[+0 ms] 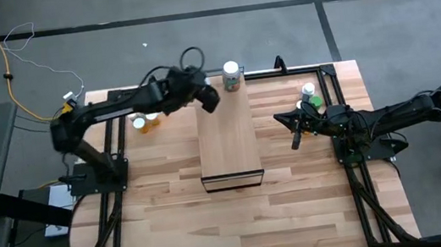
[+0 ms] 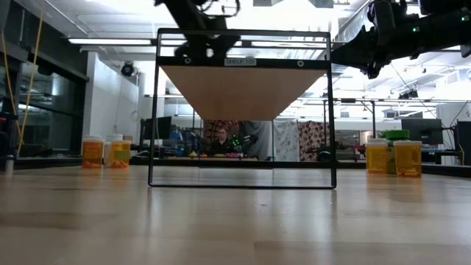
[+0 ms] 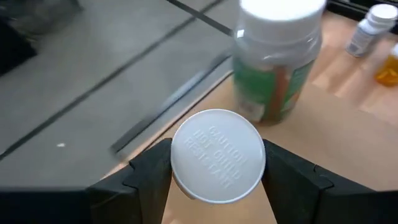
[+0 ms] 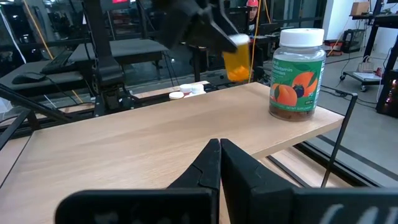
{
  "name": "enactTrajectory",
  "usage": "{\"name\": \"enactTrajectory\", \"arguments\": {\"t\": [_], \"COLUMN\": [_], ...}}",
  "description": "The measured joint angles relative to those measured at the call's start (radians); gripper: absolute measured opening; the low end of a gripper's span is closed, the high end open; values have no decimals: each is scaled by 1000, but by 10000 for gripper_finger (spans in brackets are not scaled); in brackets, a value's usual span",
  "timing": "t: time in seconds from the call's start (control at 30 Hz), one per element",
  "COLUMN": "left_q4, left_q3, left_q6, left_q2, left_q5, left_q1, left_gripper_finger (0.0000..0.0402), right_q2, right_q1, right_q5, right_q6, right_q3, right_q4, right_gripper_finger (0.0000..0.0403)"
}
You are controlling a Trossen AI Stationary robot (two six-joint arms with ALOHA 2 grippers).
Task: Pick and place medicine bottles onto shelf by color
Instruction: Put the bottom left yellow pill bottle on the shelf
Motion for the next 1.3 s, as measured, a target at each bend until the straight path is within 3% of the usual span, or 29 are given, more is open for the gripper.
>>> {"name": "enactTrajectory", "arguments": {"t": [0.27,0.9,1.3], "left_q4": [0,-19,-19], "left_q3": [127,124,124], "left_q6": [-4,-20,-57], "left_q2": [142,155,155], "left_q5": [151,85,95], "left_q1": [59,83,82], "left_gripper_finger": [209,209,219], "right_q2": [0,0,0], "right_q1": [0,0,0], "right_q5": [0,0,0], "right_q6": [-5,-7,7], "right_q3": [0,0,0], "right_q4": [0,0,0], "right_gripper_finger": [0,0,0]}}
